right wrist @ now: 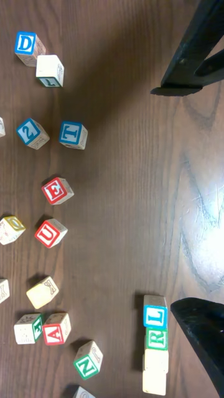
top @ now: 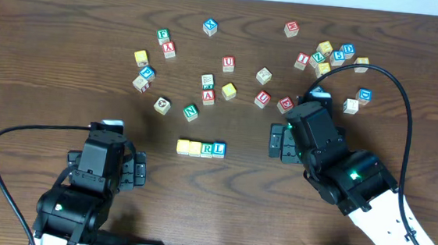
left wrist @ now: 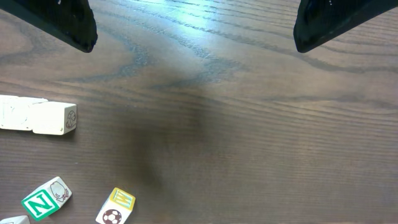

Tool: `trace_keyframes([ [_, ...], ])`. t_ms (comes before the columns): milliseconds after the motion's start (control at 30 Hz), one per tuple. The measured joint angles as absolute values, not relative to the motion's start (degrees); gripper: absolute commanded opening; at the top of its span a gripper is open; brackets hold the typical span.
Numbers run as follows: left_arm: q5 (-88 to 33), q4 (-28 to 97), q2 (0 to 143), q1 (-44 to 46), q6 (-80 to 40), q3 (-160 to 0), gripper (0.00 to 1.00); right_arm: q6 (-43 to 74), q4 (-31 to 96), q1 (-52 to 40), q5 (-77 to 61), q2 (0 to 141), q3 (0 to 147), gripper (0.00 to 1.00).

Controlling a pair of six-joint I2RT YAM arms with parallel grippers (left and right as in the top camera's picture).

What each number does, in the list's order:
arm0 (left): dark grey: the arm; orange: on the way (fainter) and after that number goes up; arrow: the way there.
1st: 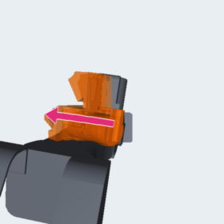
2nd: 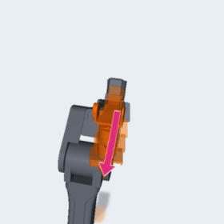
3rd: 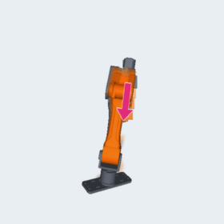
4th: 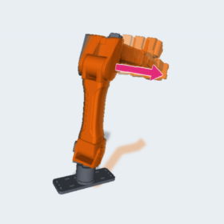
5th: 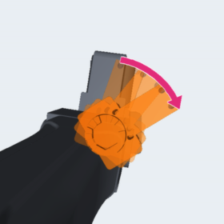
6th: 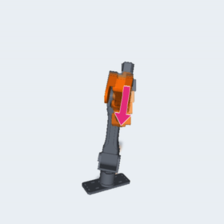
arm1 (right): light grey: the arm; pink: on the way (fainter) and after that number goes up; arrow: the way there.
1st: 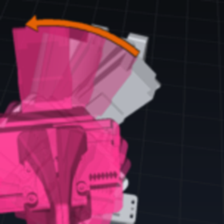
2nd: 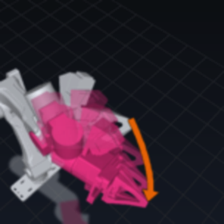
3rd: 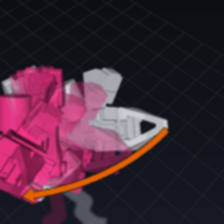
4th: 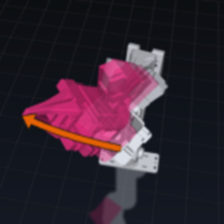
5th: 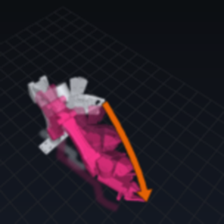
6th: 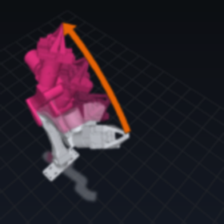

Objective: Spell out CORL

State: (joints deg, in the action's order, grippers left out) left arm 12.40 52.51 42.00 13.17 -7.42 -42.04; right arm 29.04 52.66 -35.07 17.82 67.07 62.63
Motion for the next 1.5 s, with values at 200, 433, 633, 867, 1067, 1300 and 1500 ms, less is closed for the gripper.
trace_keyframes([
  [200, 12.4, 52.5, 42.0, 13.2, -7.4, -42.0, 0.99, 29.0, 52.7, -35.2, 17.8, 67.2, 62.6, 0.99],
  [433, 12.4, 52.5, 42.0, 13.2, -7.4, -42.0, 0.99, 29.0, 52.9, -35.4, 17.8, 67.6, 62.6, 0.99],
  [633, 12.4, 52.5, 42.0, 13.2, -7.4, -42.0, 0.99, 29.0, 52.9, -35.4, 17.8, 67.8, 62.6, 0.99],
  [867, 12.4, 52.5, 42.0, 13.2, -7.4, -42.0, 0.99, 29.0, 52.9, -35.4, 17.8, 68.2, 62.6, 0.99],
  [1067, 12.4, 52.5, 42.0, 13.2, -7.4, -42.0, 0.99, 29.0, 52.9, -35.4, 17.8, 68.2, 62.6, 0.99],
  [1300, 12.4, 52.5, 42.0, 13.2, -7.4, -42.0, 0.99, 29.0, 52.9, -35.4, 17.8, 68.2, 62.6, 0.99],
  [1500, 14.2, 52.5, 41.0, 13.2, -7.4, -42.0, 0.99, 29.0, 52.9, -35.4, 17.8, 68.2, 62.6, 0.99],
])
